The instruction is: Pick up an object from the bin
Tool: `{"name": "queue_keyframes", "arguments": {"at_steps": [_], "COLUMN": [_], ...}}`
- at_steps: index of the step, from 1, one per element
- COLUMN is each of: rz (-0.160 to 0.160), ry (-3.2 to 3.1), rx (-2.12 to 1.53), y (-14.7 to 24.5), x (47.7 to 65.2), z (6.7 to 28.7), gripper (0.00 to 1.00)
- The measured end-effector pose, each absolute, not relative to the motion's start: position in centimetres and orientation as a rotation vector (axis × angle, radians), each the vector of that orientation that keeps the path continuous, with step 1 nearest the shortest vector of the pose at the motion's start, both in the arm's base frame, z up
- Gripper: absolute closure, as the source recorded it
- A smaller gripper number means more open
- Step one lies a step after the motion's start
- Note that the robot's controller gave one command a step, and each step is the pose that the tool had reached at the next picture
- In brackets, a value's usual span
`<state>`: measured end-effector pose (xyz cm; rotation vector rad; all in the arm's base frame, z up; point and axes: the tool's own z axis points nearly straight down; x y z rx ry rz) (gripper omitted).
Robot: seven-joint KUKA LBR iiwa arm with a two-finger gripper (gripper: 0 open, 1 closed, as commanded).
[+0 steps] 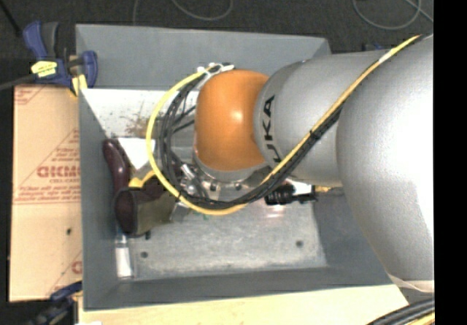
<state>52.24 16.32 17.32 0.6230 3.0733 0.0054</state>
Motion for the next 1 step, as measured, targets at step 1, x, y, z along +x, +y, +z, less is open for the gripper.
{"name": "queue_keyframes", "arguments": {"at_steps": [1], "rz": [0.005], "ry": [3.112], "rx": [0.340], "y": [17.10], "x": [51.40], "z": [20.03], "gripper": [1.00]}}
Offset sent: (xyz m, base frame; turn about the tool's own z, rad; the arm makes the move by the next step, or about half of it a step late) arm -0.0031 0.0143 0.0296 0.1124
